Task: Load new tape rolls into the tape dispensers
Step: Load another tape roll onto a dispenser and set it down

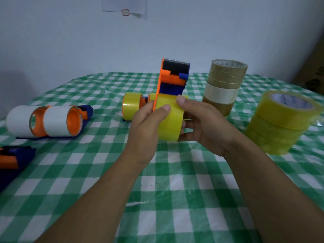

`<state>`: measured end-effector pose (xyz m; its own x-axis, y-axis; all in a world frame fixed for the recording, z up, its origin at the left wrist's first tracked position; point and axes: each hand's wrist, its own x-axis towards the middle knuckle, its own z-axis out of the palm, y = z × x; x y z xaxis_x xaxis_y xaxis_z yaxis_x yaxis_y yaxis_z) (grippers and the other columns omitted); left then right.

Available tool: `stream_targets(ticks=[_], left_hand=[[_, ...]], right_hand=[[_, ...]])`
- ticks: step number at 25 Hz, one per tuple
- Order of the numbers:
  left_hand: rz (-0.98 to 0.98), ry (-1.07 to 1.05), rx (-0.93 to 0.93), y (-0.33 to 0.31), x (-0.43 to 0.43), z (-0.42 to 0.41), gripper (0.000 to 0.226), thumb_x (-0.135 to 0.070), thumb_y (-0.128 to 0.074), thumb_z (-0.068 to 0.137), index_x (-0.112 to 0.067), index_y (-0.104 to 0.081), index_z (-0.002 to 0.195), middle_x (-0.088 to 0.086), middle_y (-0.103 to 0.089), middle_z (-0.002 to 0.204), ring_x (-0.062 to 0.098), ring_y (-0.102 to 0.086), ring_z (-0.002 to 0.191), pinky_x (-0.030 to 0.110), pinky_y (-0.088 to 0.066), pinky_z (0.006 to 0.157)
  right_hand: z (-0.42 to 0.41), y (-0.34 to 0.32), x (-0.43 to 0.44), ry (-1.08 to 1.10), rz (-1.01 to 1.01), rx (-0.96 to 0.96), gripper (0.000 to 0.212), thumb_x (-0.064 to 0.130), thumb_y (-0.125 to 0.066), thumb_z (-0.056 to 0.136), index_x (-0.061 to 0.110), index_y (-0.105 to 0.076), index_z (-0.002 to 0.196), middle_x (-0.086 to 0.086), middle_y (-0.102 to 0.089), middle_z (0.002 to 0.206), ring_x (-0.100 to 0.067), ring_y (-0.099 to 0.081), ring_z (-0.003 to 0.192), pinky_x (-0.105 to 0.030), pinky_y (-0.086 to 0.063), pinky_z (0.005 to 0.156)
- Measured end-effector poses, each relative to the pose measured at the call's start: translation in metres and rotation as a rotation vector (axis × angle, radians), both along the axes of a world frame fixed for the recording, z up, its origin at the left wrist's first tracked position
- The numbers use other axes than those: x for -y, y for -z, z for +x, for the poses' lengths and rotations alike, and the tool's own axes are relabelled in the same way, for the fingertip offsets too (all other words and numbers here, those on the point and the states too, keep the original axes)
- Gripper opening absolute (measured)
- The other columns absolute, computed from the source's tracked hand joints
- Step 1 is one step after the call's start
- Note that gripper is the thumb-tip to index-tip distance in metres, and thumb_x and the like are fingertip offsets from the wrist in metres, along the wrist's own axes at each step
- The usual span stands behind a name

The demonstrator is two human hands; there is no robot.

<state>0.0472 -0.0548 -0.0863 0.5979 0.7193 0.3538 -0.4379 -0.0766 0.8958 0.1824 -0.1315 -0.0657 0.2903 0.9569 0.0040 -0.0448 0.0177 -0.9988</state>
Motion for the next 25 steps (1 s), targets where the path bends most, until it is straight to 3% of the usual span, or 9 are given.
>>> stream_targets(ticks=[2,5,9,12,16,20,25], left_hand=[[-0.008,0.021,0.037,0.002,-0.001,0.001,0.023,-0.012,-0.049,0.1,-0.003,-0.068,0.109,0.012,-0.074,0.09,0.025,-0.072,0.082,0.035,-0.06,0.069],[-0.028,0.023,0.058,0.004,-0.004,0.001,0.024,-0.018,-0.052,0.096,-0.011,-0.073,0.104,0.011,-0.075,0.099,0.029,-0.071,0.094,0.044,-0.06,0.081],[-0.023,0.012,0.049,0.006,-0.006,0.002,0.025,-0.019,-0.055,0.093,-0.009,-0.072,0.107,0.016,-0.073,0.098,0.033,-0.069,0.093,0.048,-0.057,0.083],[-0.015,0.033,0.052,0.007,-0.007,0.002,0.026,-0.017,-0.053,0.089,-0.008,-0.071,0.107,0.015,-0.072,0.095,0.032,-0.069,0.089,0.046,-0.058,0.077],[0.007,0.091,0.052,0.007,-0.004,0.002,0.029,-0.011,-0.049,0.088,-0.007,-0.069,0.109,0.011,-0.075,0.091,0.028,-0.072,0.081,0.041,-0.061,0.069],[0.052,0.136,0.043,0.01,-0.005,0.004,0.039,-0.005,-0.045,0.087,0.002,-0.062,0.121,0.016,-0.072,0.102,0.03,-0.071,0.088,0.04,-0.06,0.07],[0.076,0.146,0.024,0.011,-0.003,0.003,0.04,-0.004,-0.044,0.081,-0.003,-0.063,0.116,0.014,-0.071,0.092,0.028,-0.069,0.082,0.043,-0.06,0.068]], right_hand=[[-0.001,0.0,0.001,-0.003,0.085,0.013,0.058,0.031,-0.077,0.078,-0.001,-0.059,0.124,-0.014,-0.064,0.089,-0.025,-0.064,0.077,-0.04,-0.06,0.074],[0.001,0.002,0.001,-0.024,0.191,0.053,0.06,0.004,-0.081,0.071,0.009,-0.059,0.127,-0.01,-0.068,0.111,-0.022,-0.069,0.09,-0.03,-0.056,0.067],[0.006,0.005,0.001,-0.053,0.277,0.152,0.069,-0.006,-0.081,0.064,0.015,-0.058,0.126,-0.007,-0.064,0.12,-0.019,-0.064,0.108,-0.034,-0.057,0.079],[0.007,0.005,0.001,-0.064,0.315,0.18,0.057,-0.002,-0.078,0.069,0.013,-0.059,0.121,-0.006,-0.064,0.113,-0.019,-0.063,0.101,-0.03,-0.055,0.075],[0.005,0.003,-0.001,0.055,0.316,0.137,0.031,0.013,-0.075,0.081,0.008,-0.065,0.11,-0.007,-0.065,0.09,-0.019,-0.06,0.071,-0.03,-0.05,0.061],[0.002,0.0,0.0,0.119,0.291,0.194,0.033,0.01,-0.078,0.075,0.008,-0.069,0.106,-0.008,-0.066,0.089,-0.02,-0.059,0.067,-0.03,-0.05,0.058],[0.0,-0.009,0.005,0.161,0.288,0.233,0.019,-0.002,-0.079,0.078,0.003,-0.072,0.096,-0.015,-0.068,0.087,-0.032,-0.06,0.067,-0.035,-0.054,0.059]])
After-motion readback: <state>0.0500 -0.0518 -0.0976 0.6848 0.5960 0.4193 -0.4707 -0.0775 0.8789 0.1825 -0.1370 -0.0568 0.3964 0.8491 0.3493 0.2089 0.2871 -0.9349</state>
